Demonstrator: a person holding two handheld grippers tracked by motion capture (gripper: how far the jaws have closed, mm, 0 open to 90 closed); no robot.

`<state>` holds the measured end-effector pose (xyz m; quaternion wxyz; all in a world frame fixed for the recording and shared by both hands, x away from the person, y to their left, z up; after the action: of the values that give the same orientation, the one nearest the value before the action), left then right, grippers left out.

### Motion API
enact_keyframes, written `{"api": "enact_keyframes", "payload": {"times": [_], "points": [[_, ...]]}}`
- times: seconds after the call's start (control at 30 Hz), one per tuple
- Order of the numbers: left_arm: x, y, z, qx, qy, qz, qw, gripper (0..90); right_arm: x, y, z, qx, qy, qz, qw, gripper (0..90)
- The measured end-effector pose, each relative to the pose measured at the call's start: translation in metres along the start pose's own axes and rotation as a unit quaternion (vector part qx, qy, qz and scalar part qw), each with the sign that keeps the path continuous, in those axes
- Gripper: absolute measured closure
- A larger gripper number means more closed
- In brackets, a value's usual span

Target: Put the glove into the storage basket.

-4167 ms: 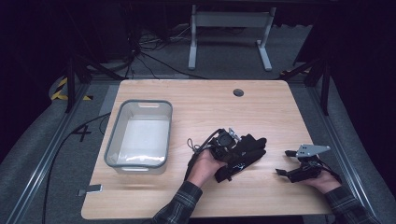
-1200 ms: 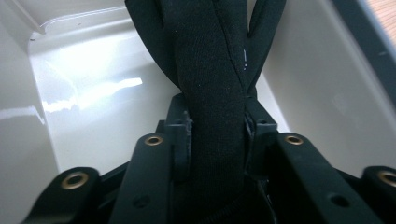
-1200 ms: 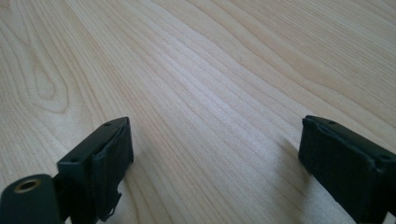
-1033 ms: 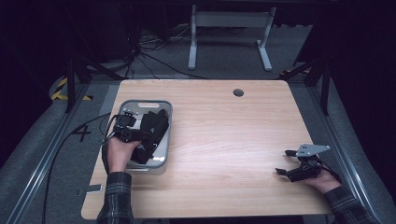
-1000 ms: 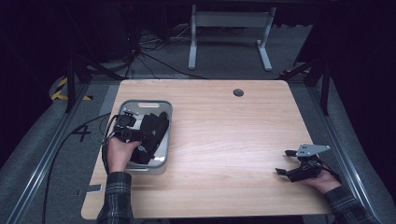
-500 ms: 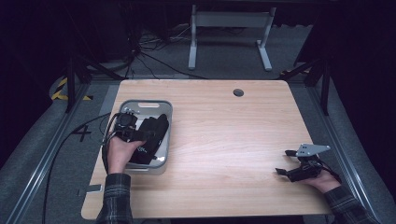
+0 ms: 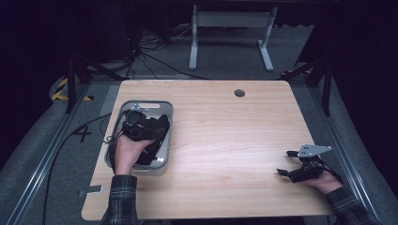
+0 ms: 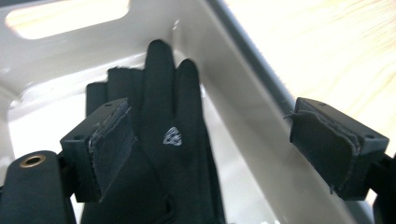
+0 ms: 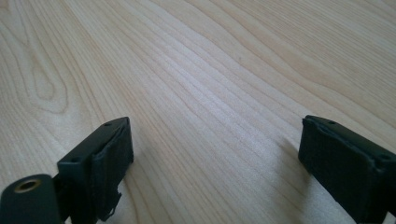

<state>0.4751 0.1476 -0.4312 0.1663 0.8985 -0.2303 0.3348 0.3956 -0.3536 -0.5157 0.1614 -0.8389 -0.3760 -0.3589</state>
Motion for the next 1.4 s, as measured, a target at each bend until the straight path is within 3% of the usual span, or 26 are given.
{"api": "enact_keyframes", "payload": {"times": [0.37,0.8,1.1,1.4], "points": [[0.015,0.033,0.001,-0.018,0.020,0.029,0.9992,13.7,0.000,0.000,0.000,0.000,0.000,0.000,1.0000,10.5],[0.025,0.085,0.011,-0.046,0.038,0.059,0.9965,12.5,0.000,0.000,0.000,0.000,0.000,0.000,1.0000,10.5],[0.020,0.129,0.031,-0.067,0.034,0.098,0.9923,12.5,0.000,0.000,0.000,0.000,0.000,0.000,1.0000,10.5],[0.008,0.158,0.049,-0.076,0.027,0.120,0.9895,12.5,0.000,0.000,0.000,0.000,0.000,0.000,1.0000,10.5]]}}
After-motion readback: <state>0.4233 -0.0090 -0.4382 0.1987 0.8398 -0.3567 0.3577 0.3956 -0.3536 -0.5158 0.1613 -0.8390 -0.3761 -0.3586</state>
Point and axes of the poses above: each handheld gripper's, and its own axes: z roughly forward along the jaws, x roughly out of its top, y roughly to its right, the point moved 7 cm from there along z, roughly forward along the jaws, and after that the axes turned 2 degrees about z, right-handed, at the moved point
